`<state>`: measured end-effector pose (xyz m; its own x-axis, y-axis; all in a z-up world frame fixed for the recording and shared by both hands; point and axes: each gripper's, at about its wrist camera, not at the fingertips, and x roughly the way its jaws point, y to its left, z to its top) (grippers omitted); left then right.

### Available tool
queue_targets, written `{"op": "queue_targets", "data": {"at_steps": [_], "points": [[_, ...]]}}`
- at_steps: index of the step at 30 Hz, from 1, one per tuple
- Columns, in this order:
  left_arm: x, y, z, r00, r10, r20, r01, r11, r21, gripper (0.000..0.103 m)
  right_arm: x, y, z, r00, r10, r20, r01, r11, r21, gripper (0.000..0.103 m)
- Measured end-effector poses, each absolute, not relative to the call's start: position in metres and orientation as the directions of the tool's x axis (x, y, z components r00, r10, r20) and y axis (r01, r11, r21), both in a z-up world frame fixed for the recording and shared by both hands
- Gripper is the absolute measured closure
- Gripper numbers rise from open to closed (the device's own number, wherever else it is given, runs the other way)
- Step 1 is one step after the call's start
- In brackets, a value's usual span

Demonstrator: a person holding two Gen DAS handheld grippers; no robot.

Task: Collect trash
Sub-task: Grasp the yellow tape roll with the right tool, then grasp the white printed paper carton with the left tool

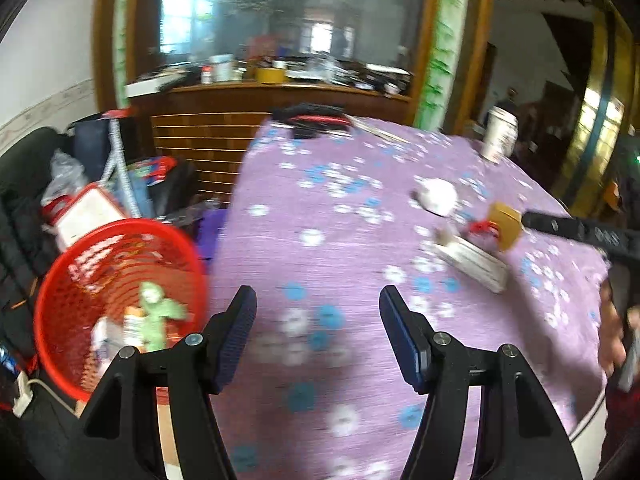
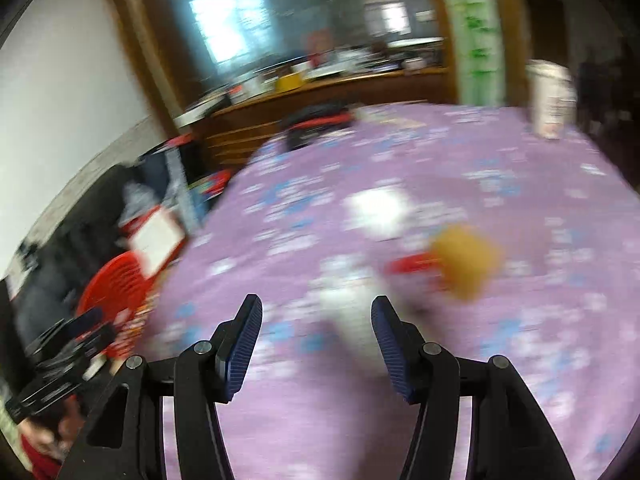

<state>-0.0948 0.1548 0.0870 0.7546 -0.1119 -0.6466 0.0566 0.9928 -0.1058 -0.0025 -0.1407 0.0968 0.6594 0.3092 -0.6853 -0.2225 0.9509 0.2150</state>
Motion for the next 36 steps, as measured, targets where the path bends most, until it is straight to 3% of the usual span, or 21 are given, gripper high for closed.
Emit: {"op": "queue_targets", "data": {"at_steps": [3, 8, 13, 14, 15, 18, 21, 28, 36], "points": [[-0.085, 0.126, 0.084, 0.732, -0.149, -0.665, 0.103, 0.989, -0.108, 0.040, 0.023, -0.178, 0.087, 0.666, 0.225, -0.711, -0.150, 0.974, 0.168, 0.038], [-0.069, 0.086, 0.079, 0.686, -0.207, -0.697, 0.162, 0.978, -0.132, 0.040, 0.064, -0.204, 0.065, 0.603, 0.302, -0.738, -0.171, 0.953, 0.250, 0.038], [-0.060, 0.061, 0.075, 0.656, -0.223, -0.721, 0.184, 0.974, -0.134, 0.040, 0.079, -0.192, 0.049, 0.589, 0.301, -0.750, -0.241, 0.951, 0.193, 0.038], [-0.059, 0.057, 0.074, 0.653, -0.221, -0.724, 0.185, 0.974, -0.131, 0.040, 0.079, -0.190, 0.046, 0.589, 0.299, -0.751, -0.244, 0.951, 0.188, 0.040], [-0.057, 0.054, 0.074, 0.650, -0.219, -0.727, 0.186, 0.974, -0.127, 0.040, 0.078, -0.187, 0.043, 0.584, 0.300, -0.754, -0.253, 0.950, 0.183, 0.051], [-0.052, 0.045, 0.071, 0.641, -0.211, -0.738, 0.187, 0.975, -0.116, 0.040, 0.074, -0.181, 0.038, 0.578, 0.285, -0.764, -0.268, 0.951, 0.152, 0.067], [-0.044, 0.040, 0.068, 0.631, -0.208, -0.747, 0.181, 0.976, -0.119, 0.040, 0.066, -0.181, 0.037, 0.579, 0.290, -0.762, -0.249, 0.953, 0.174, 0.070], [-0.019, 0.028, 0.055, 0.575, -0.235, -0.784, 0.127, 0.972, -0.199, 0.040, 0.026, -0.185, 0.054, 0.522, 0.550, -0.651, -0.329, 0.835, 0.441, 0.070], [0.015, 0.004, 0.037, 0.511, -0.220, -0.831, 0.011, 0.968, -0.249, 0.038, -0.011, -0.219, 0.082, 0.640, 0.515, -0.570, -0.302, 0.851, 0.429, 0.070]]}}
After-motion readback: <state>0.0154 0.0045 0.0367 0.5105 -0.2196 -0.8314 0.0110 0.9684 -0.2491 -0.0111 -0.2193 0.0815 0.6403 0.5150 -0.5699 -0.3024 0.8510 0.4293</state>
